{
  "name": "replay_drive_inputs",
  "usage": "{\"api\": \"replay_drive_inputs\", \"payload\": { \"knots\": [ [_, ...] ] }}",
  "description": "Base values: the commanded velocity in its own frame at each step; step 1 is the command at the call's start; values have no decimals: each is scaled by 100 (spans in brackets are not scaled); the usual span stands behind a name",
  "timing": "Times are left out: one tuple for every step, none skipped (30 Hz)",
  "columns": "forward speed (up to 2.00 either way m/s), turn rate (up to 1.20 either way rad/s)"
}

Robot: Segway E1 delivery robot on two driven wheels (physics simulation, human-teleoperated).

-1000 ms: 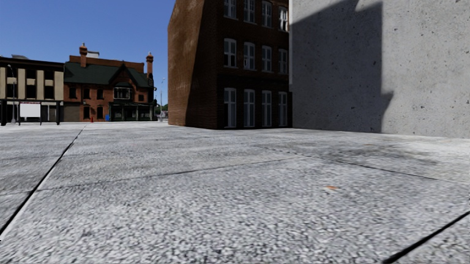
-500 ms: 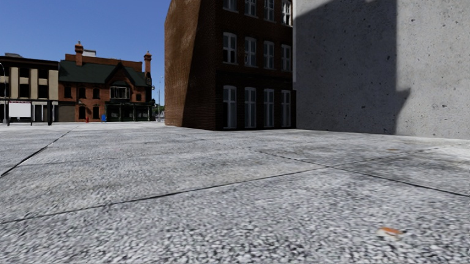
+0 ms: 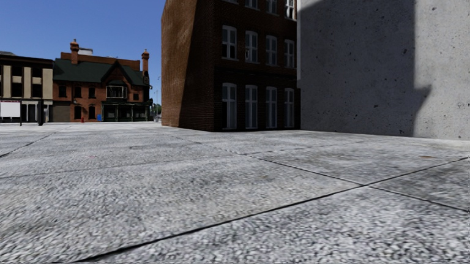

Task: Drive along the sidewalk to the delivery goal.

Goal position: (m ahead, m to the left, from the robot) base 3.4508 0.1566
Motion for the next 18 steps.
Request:
{"api": "replay_drive_inputs", "payload": {
  "knots": [
    [200,0],
    [200,0],
    [200,0],
    [200,0],
    [200,0],
    [200,0],
    [200,0],
    [200,0],
    [200,0],
    [200,0],
    [200,0],
    [200,0],
    [200,0],
    [200,0],
    [200,0],
    [200,0],
    [200,0],
    [200,0]
  ]
}}
